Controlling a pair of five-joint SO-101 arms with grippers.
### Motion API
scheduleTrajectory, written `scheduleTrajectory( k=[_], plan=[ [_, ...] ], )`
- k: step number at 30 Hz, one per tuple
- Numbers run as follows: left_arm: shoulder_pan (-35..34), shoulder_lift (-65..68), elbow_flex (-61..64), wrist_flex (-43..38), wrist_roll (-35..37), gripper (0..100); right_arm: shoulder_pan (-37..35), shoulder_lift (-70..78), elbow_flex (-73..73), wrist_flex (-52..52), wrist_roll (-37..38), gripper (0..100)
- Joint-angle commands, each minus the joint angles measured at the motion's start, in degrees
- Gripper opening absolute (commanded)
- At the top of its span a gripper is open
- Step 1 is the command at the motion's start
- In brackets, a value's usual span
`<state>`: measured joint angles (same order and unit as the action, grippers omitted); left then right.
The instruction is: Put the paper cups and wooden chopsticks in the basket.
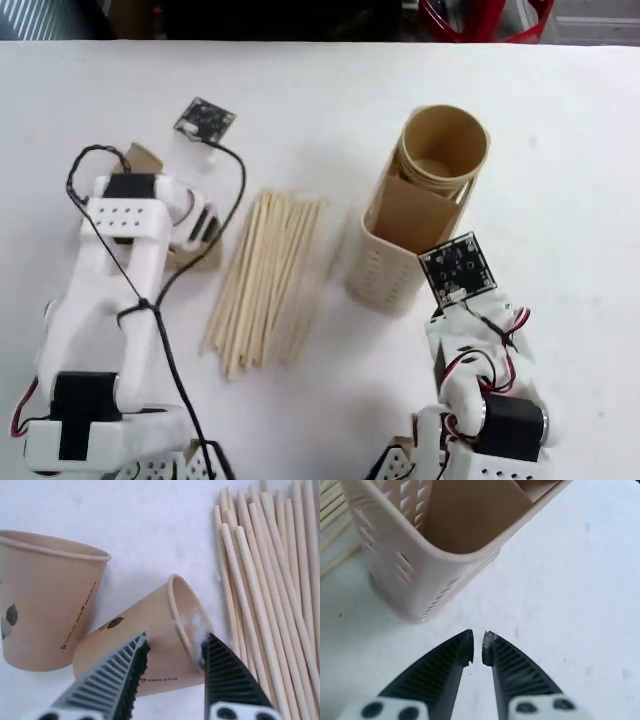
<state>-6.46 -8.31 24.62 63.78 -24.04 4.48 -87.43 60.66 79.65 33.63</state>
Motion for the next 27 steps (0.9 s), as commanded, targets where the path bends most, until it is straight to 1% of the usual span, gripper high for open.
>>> scheduleTrajectory(
  k=[1,6,9,17,21,27],
  plan=[
    [-4.4,-1.2,-2.8,-0.8,-2.4,18,-0.2,-0.3,-0.4,-0.3,0.3,4.6],
    [-8.4,-4.6,-2.8,-0.4,-4.0,18,-0.2,-0.3,-0.4,-0.3,0.3,4.6],
    [-11.5,-6.3,-2.8,-0.9,-7.2,18,-0.2,-0.3,-0.4,-0.2,0.4,4.6],
    [-22.9,-6.5,-7.1,-0.9,-12.4,18,-0.2,-0.3,-0.4,-0.2,0.4,4.6],
    [-24.7,-6.4,-5.5,-2.3,-13.8,18,-0.2,-0.3,-0.4,-0.2,0.2,4.6],
    [-24.5,-6.4,4.0,-9.6,-13.8,18,0.1,-0.3,0.4,-0.2,0.4,4.6]
  ],
)
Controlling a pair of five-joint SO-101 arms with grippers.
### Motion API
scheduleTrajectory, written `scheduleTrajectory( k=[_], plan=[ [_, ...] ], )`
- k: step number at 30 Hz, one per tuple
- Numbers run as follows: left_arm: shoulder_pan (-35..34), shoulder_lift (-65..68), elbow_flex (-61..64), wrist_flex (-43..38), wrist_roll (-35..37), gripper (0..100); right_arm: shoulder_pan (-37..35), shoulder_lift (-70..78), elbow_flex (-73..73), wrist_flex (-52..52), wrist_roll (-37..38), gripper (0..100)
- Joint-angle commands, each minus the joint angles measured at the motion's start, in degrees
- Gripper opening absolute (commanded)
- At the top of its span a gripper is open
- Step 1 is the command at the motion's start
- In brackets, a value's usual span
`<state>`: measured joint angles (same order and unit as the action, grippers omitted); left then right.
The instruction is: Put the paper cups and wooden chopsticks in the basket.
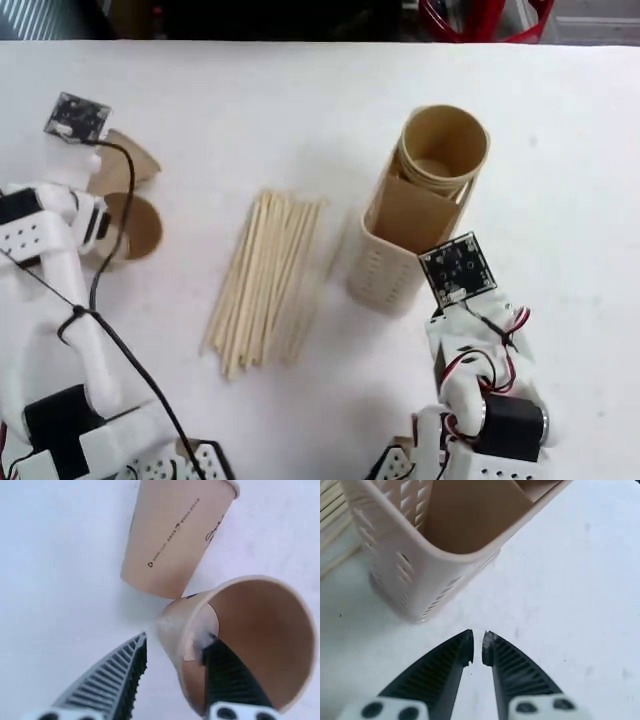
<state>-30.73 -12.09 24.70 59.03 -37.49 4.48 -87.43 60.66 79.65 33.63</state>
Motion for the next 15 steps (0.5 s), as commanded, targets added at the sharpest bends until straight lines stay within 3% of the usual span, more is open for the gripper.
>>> scheduleTrajectory(
  k=[1,7,10,15],
  plan=[
    [-0.2,-2.6,5.3,-5.6,-0.4,18,0.1,-0.3,0.9,-0.4,0.4,4.6],
    [-0.4,-2.7,8.5,-6.8,-0.4,8,3.2,-0.3,2.5,-0.6,0.0,4.5],
    [-0.5,-3.2,8.4,-6.3,-0.4,3,11.3,-0.3,2.5,-1.3,-0.1,4.5],
    [-0.3,-3.2,5.9,-3.7,-0.3,2,25.0,-0.3,3.1,-1.3,-0.1,4.5]
  ],
)
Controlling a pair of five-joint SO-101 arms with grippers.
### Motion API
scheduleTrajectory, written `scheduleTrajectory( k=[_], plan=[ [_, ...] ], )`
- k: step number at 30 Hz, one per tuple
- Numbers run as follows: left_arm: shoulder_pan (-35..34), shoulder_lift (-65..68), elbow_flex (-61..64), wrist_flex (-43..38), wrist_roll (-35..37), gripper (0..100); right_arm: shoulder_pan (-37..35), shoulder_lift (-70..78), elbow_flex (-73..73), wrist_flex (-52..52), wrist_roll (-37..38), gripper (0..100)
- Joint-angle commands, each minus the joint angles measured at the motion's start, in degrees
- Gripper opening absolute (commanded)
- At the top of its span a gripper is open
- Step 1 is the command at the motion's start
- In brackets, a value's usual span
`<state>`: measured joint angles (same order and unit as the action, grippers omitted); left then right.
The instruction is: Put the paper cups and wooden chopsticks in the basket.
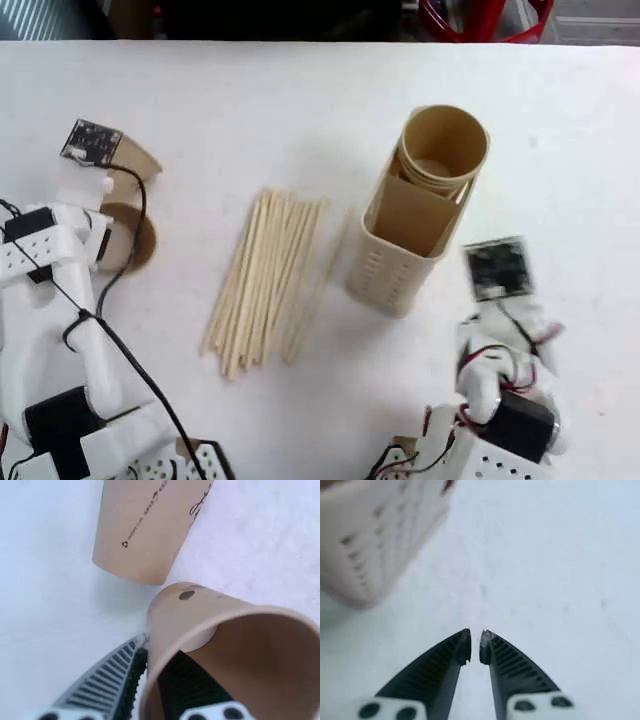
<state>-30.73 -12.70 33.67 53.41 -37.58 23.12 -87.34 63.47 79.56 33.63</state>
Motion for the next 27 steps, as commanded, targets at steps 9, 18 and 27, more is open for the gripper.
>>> scheduleTrajectory(
  k=[9,18,27],
  plan=[
    [2.3,-2.7,-27.3,27.9,0.2,2,8.0,-0.4,11.4,-9.4,-0.1,4.5],
    [17.4,-2.7,-60.1,47.5,8.7,2,19.0,-0.4,20.6,-20.2,-11.9,4.9],
    [51.0,-2.2,-65.2,42.5,22.8,2,22.8,-0.4,25.1,-23.7,-17.8,5.0]
  ],
)
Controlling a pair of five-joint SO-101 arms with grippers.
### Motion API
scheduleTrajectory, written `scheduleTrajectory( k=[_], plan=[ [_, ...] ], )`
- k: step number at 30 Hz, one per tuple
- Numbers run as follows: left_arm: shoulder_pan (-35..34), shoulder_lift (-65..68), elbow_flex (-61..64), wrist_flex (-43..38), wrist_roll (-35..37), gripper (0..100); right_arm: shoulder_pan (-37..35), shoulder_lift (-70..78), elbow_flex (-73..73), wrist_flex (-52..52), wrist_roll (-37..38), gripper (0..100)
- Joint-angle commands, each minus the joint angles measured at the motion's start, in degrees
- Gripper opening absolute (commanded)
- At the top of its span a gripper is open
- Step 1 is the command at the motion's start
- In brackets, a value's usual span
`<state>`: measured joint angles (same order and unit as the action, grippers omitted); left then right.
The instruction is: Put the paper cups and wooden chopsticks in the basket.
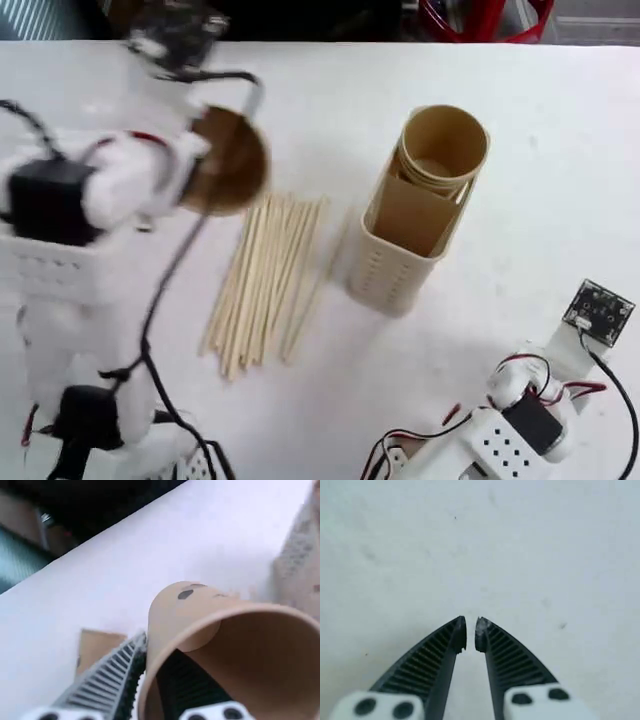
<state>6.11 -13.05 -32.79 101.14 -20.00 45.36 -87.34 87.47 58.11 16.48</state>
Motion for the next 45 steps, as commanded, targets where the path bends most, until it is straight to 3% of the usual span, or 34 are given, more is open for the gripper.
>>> scheduleTrajectory(
  k=[1,7,12,22,25,31,45],
  plan=[
    [16.9,-1.9,2.6,-7.4,6.3,2,0.5,-0.4,2.5,-3.4,-0.6,5.0],
    [29.3,-1.7,10.5,-20.0,8.1,2,0.3,-0.3,9.8,-11.6,-0.7,5.0],
    [33.0,-1.7,15.4,-24.0,8.3,2,0.2,-0.3,9.7,-10.8,-0.7,5.0],
    [33.4,-1.6,24.9,-26.0,8.2,3,0.8,0.0,9.7,-10.5,-0.7,4.9],
    [33.2,-1.7,24.9,-26.0,8.2,4,0.7,0.0,9.7,-10.5,-0.7,4.9],
    [33.1,-1.7,24.8,-26.3,8.2,15,0.7,0.0,9.7,-10.5,-0.7,4.8],
    [33.1,-2.1,20.4,-31.3,7.8,15,0.8,0.1,9.7,-10.5,-0.6,4.7]
  ],
)
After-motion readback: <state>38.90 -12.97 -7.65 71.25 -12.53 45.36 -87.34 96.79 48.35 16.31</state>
